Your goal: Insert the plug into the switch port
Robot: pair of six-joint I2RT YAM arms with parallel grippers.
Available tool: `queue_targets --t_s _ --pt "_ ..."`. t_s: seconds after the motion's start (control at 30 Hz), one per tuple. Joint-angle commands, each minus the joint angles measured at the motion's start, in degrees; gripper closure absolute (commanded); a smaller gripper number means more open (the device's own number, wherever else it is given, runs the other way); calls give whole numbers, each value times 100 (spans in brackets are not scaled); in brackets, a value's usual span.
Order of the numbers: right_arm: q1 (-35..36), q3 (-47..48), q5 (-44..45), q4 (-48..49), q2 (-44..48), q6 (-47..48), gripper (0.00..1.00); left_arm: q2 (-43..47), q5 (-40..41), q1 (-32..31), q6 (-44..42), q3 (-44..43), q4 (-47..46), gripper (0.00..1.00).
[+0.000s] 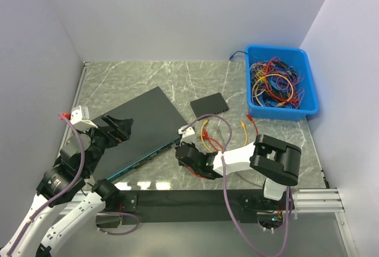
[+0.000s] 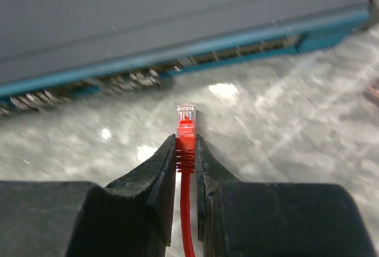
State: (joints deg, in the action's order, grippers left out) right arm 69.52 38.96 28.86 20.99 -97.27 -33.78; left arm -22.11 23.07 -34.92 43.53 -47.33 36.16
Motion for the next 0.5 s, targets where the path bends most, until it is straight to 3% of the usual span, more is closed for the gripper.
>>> queue_targets --t_s 0.0,0.47 --pt "18 401 295 388 -98 126 100 -30 408 11 -310 -259 461 1" --pt "-324 473 375 441 -275 82 100 -74 172 11 -407 -127 339 1"
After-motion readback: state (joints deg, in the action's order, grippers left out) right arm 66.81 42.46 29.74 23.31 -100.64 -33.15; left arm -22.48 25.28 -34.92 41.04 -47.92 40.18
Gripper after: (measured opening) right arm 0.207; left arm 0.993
